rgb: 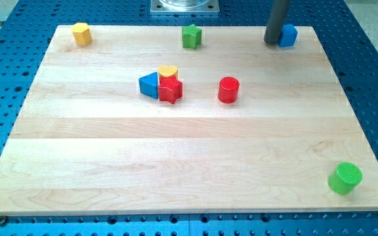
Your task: Push the yellow heart vertically below the yellow hexagon
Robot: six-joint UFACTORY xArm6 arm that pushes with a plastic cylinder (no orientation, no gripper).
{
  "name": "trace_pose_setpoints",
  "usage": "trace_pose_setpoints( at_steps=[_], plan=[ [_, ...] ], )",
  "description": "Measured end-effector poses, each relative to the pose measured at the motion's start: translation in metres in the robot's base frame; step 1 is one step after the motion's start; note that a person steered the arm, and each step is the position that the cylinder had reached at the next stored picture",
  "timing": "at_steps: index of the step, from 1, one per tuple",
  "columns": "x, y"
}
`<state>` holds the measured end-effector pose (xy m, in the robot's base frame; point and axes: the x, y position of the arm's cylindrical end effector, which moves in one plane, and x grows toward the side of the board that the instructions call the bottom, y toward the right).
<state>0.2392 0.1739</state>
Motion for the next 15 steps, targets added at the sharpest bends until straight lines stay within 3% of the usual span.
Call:
trace_pose_setpoints(
  at_steps=[1,2,6,8,9,12,13,14,15],
  plan=[
    [0.036,-0.094],
    [0.09,-0.147],
    [0.14,-0.181],
    [0.136,-0.228],
    [0.141,-0.282],
    [0.111,-0.221],
    [0.098,-0.24],
    [0.107,-0.302],
    [0.108,-0.273]
  ],
)
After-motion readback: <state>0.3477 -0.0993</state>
